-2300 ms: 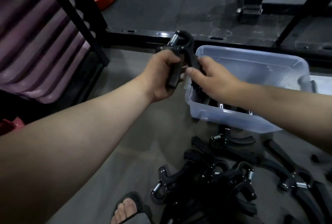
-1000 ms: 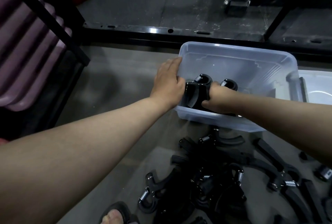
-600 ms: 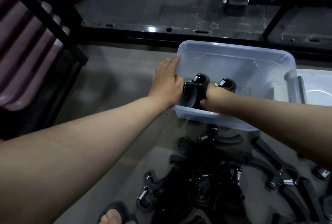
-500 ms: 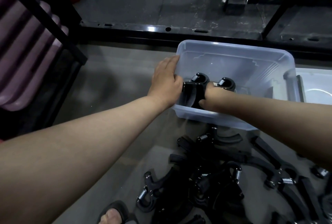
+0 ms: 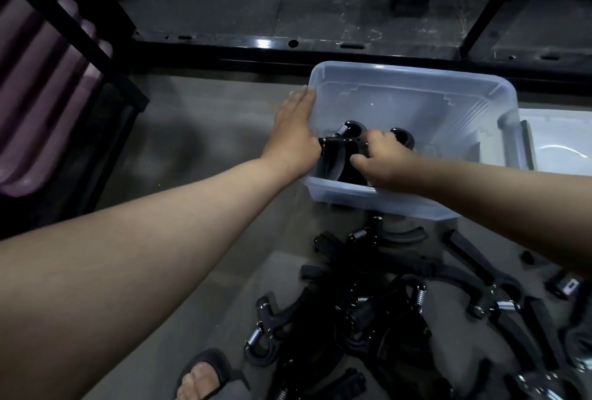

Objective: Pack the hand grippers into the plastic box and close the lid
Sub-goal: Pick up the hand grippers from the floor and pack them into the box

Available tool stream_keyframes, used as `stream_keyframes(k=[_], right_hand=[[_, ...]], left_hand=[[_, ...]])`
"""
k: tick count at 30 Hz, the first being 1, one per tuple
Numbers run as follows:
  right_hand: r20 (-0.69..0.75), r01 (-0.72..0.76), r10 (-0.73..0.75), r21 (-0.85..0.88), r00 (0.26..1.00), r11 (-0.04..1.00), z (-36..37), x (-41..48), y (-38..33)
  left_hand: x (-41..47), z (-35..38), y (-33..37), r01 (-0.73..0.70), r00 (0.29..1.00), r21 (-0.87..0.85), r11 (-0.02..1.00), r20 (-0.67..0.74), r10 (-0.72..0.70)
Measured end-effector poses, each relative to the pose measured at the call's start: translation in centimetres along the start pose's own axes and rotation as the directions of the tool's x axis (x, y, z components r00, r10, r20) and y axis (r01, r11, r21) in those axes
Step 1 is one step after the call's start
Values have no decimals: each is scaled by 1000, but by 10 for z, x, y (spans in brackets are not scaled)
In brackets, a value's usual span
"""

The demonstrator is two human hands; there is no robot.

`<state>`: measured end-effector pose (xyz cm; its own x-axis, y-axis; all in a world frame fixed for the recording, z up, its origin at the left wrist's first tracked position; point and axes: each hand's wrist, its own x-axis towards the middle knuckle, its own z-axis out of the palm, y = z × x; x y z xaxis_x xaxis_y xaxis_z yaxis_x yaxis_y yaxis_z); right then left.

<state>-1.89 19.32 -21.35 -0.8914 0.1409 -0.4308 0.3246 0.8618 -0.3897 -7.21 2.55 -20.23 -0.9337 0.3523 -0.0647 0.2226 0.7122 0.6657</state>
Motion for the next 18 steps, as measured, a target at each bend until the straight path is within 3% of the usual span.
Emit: stream_keyframes(k=[7,14,16,18], right_hand=[[-36,203,-201,61,979,977,-6,-28,-8],[-33,490,-490,-16,871,872,0,-52,-3],[-107,578,-586,-98,803,810,3,-59,1],[-178,684,-728,-253,662,684,6,-66,4]], left_hand=[[-1,-9,10,47,998,-9,999,38,-47],[-11,-10,6,13,1000,18,1000,-2,-13],[-17,-9,8,26,999,80,996,30,-28],[-25,-5,11,35,999,169,985,21,-39]])
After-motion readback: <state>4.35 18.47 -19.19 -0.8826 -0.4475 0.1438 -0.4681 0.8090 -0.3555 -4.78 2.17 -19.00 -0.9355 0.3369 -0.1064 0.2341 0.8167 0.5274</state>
